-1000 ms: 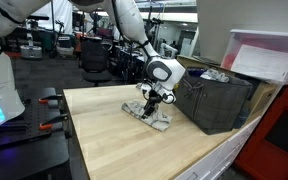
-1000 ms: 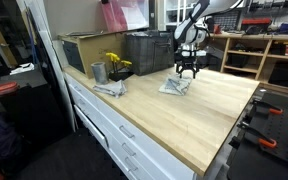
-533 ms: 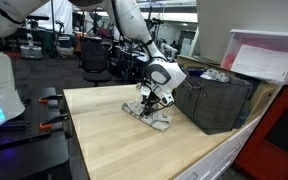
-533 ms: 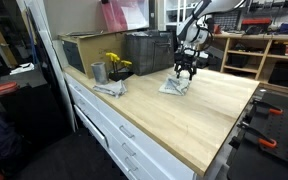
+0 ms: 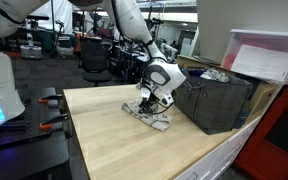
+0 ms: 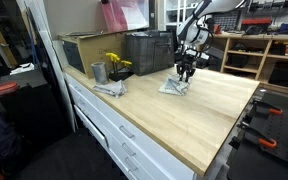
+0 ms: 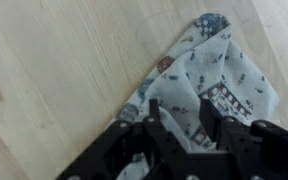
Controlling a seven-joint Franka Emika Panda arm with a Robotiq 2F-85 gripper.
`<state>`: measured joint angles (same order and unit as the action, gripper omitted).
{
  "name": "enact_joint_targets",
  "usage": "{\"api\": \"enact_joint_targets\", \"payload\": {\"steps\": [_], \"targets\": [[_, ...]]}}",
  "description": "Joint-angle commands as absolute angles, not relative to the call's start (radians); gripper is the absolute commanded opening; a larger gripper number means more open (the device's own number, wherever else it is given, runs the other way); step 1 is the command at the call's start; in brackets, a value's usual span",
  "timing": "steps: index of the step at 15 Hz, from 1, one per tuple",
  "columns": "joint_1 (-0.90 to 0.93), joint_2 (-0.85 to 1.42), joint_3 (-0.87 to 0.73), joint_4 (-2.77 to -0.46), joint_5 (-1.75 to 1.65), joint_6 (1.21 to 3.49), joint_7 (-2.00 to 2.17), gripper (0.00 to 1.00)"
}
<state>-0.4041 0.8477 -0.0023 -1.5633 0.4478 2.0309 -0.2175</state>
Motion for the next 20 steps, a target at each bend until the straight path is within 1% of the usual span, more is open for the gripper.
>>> {"api": "enact_joint_targets", "payload": {"steps": [1, 2, 3, 4, 5, 9, 10, 11, 20], "targets": [[-0.406, 0.825, -0.002, -1.585, 0.445, 2.036, -0.256, 0.65], [-0.406, 0.824, -0.002, -1.586, 0.444, 2.039, -0.262, 0.71], [-0.406, 0.823, -0.002, -1.586, 0.445, 2.044, -0.265, 0.36], [-0.405, 0.822, -0.002, -1.587, 0.445, 2.048, -0.267, 0.4], [-0.405, 0.82, -0.001, -1.589, 0.445, 2.053, -0.275, 0.39], [-0.396, 0.812, -0.004, -1.6, 0.439, 2.071, -0.274, 0.08], [-0.393, 0.807, -0.004, -1.606, 0.439, 2.079, -0.272, 0.02], [-0.391, 0.804, -0.004, -1.611, 0.44, 2.088, -0.27, 0.0], [-0.305, 0.706, 0.0, -1.729, 0.417, 2.231, -0.225, 0.0]]}}
